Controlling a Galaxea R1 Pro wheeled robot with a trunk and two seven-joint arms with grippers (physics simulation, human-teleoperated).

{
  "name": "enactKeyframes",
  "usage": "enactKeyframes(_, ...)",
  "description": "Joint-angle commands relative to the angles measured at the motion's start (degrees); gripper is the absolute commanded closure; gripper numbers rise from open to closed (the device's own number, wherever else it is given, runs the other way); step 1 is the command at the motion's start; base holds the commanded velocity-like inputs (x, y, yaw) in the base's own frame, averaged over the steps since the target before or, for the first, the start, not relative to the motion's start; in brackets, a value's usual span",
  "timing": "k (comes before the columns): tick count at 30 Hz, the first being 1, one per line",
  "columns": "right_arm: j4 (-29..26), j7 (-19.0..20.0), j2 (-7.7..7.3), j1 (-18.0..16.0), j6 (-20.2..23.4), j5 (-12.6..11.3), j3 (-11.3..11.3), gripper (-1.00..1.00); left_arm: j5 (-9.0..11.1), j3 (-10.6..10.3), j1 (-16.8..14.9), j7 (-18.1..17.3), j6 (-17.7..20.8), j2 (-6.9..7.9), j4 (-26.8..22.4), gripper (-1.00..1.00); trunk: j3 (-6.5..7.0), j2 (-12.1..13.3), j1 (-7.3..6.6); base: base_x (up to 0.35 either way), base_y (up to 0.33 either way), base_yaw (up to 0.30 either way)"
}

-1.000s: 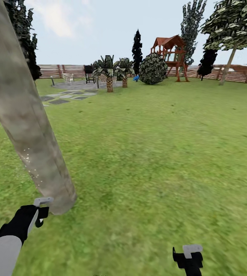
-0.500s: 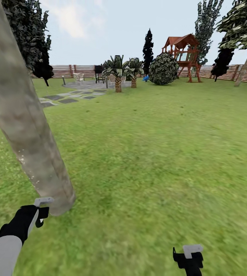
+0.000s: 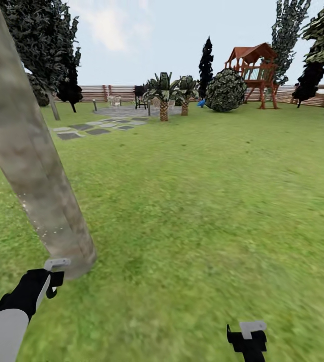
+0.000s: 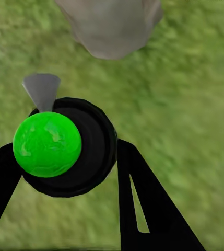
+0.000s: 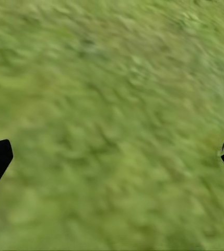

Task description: In the garden, pick up the pesticide atomizer on the floor and spray pesticide onto both trees until each tree trunk is fully covered.

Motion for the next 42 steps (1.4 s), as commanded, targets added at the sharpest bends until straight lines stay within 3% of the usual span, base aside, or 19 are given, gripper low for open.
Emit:
enactKeyframes(1,0.0,0.0,0.0,0.0,0.0,0.0,0.0,-1.0,0.0,0.0,0.0,0.0,0.0,0.0,0.0,1.0,0.0,0.0,0.0,0.196,-0.223,0.276)
enactKeyframes(11,0.0,0.1,-0.01,0.0,0.0,0.0,0.0,-1.0,0.2,0.0,0.0,-0.2,0.1,-0.04,-0.2,1.0,0.0,0.0,0.0,0.176,-0.109,0.268)
enactKeyframes(17,0.0,0.1,0.01,0.0,0.0,0.0,0.0,-1.0,0.2,-0.1,-1.7,-0.9,1.2,0.64,-1.9,1.0,0.0,0.0,0.0,0.001,-0.001,0.027)
enactKeyframes(21,0.0,0.1,-0.01,0.0,0.0,0.0,0.0,-1.0,0.2,-0.7,-5.5,-1.2,7.1,0.02,-5.0,1.0,0.0,0.0,0.0,0.0,0.0,0.0)
enactKeyframes(24,0.0,0.1,-0.01,0.0,0.1,0.0,0.0,-1.0,0.1,-1.2,-7.2,-2.3,8.1,2.64,-5.7,1.0,0.0,0.0,0.0,0.0,0.0,0.0)
enactKeyframes(25,0.0,0.1,-0.01,0.0,0.1,0.0,0.0,-1.0,0.1,-1.2,-7.2,-3.5,8.2,4.02,-5.7,1.0,0.0,0.0,0.0,0.0,0.0,0.0)
enactKeyframes(27,0.0,0.1,-0.01,0.0,0.1,0.0,0.0,-1.0,-0.1,-1.3,-7.1,-6.9,8.2,5.38,-5.8,1.0,0.0,0.0,0.0,0.0,0.0,0.0)
enactKeyframes(33,0.0,0.1,-0.01,0.0,0.1,0.0,0.0,-1.0,0.0,-4.7,-7.9,-8.0,8.9,3.82,-7.0,1.0,0.0,0.0,0.0,0.0,0.0,0.0)
enactKeyframes(37,0.0,0.1,-0.01,0.0,0.1,0.0,0.0,-1.0,-0.3,-4.9,-8.3,-8.1,12.8,5.04,-9.8,1.0,0.0,0.0,0.0,0.0,0.0,0.0)
enactKeyframes(39,0.0,0.1,-0.01,0.0,0.1,0.0,0.0,-1.0,-0.2,-4.9,-8.1,-8.2,13.1,7.12,-10.1,1.0,0.0,0.0,0.0,0.0,0.0,0.0)
enactKeyframes(42,0.0,0.1,-0.01,0.0,0.1,0.0,0.0,-1.0,-0.2,-5.1,-7.6,-8.1,13.0,7.92,-10.2,1.0,0.0,0.0,0.0,0.0,0.0,0.0)
